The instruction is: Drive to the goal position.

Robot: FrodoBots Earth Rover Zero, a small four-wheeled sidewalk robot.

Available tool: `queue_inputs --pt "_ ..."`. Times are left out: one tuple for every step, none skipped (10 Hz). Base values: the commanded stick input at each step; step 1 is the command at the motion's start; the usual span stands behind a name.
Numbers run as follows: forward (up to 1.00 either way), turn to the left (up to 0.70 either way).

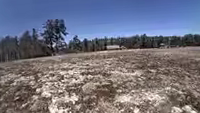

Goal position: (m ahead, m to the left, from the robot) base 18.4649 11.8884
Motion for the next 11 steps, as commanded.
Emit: queue_inputs --pt "0.7 0.0" --pt "0.7 0.0" --pt "0.7 0.0" --pt "0.7 0.0" --pt "0.7 0.0" --pt "0.7 0.0" --pt "0.7 0.0" --pt "0.7 0.0" --pt "0.7 0.0" --pt "0.7 0.0" --pt "0.7 0.0"
